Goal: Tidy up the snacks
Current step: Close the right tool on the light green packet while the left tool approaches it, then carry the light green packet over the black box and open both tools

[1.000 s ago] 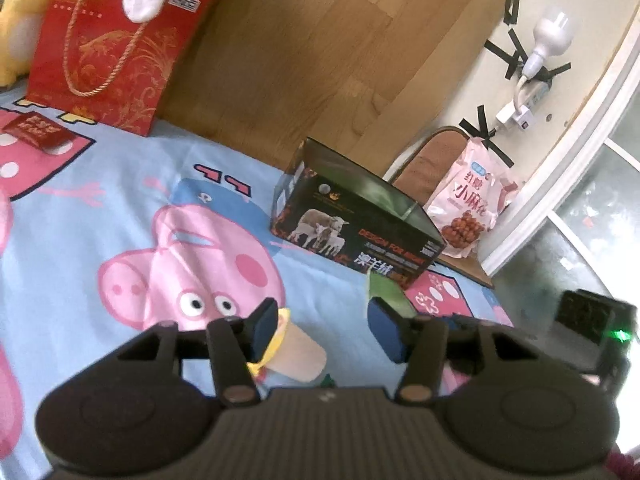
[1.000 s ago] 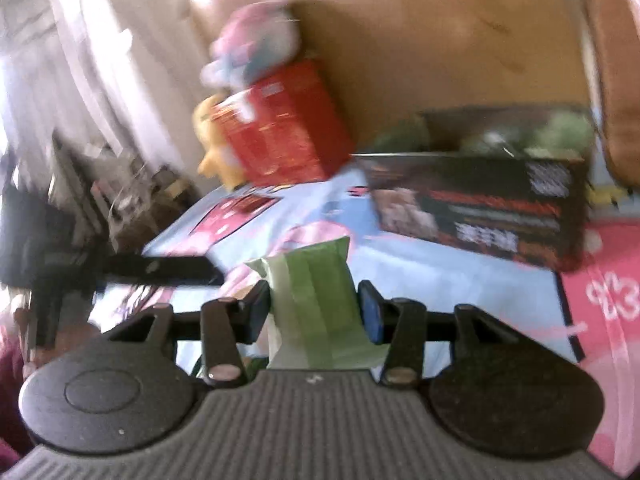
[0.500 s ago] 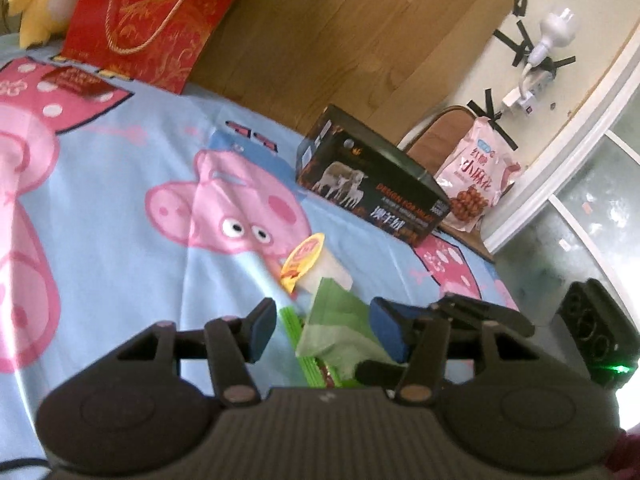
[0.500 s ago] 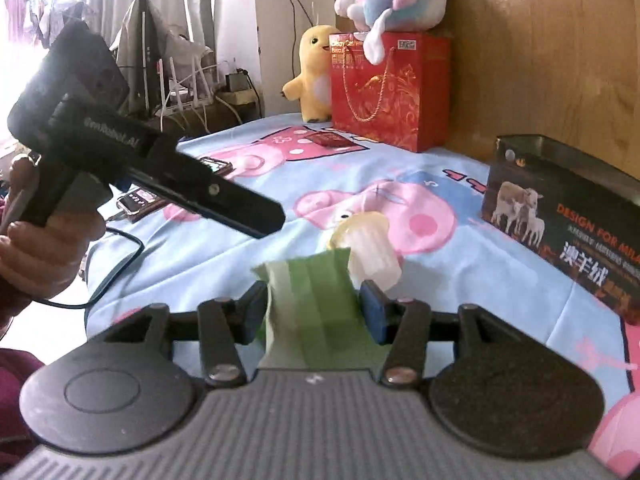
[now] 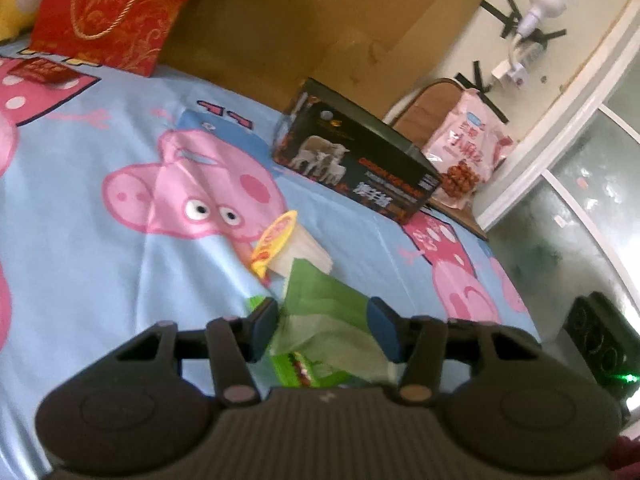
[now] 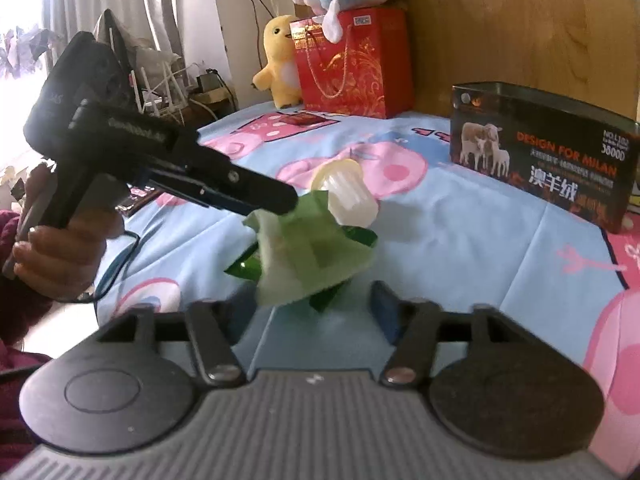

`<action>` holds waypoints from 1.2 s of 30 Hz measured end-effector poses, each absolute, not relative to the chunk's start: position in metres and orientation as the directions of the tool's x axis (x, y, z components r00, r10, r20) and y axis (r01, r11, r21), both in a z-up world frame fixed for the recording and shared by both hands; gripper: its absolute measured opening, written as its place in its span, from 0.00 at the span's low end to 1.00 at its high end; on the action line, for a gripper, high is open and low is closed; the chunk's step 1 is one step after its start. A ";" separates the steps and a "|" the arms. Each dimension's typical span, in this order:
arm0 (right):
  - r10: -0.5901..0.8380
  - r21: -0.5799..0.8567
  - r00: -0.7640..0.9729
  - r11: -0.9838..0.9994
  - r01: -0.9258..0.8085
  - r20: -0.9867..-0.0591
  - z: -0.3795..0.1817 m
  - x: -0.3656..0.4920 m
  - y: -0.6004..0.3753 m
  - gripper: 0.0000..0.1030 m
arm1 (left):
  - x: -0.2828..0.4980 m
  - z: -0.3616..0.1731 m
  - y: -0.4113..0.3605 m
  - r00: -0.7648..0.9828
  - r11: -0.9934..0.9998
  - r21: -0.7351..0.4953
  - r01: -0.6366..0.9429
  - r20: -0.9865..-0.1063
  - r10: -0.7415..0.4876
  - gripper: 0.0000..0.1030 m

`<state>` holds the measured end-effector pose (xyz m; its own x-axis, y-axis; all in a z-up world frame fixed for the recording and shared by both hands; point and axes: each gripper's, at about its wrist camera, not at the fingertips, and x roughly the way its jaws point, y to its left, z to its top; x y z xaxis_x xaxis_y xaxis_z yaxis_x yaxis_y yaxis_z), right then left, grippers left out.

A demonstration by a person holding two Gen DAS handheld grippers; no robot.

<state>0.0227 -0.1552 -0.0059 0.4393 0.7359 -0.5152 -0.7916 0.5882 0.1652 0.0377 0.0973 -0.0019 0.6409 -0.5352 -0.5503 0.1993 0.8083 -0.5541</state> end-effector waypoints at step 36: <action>0.680 0.126 0.656 0.720 -0.683 -0.328 0.029 0.060 -0.176 0.42 | 0.093 0.051 0.067 0.700 0.821 -0.478 0.312 -0.469 -0.539 0.36</action>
<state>0.0601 -0.1756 0.0287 0.6558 0.6798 -0.3282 -0.6830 0.7195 0.1255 0.0927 0.0670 0.0512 0.7001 -0.5385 -0.4689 0.3117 0.8213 -0.4779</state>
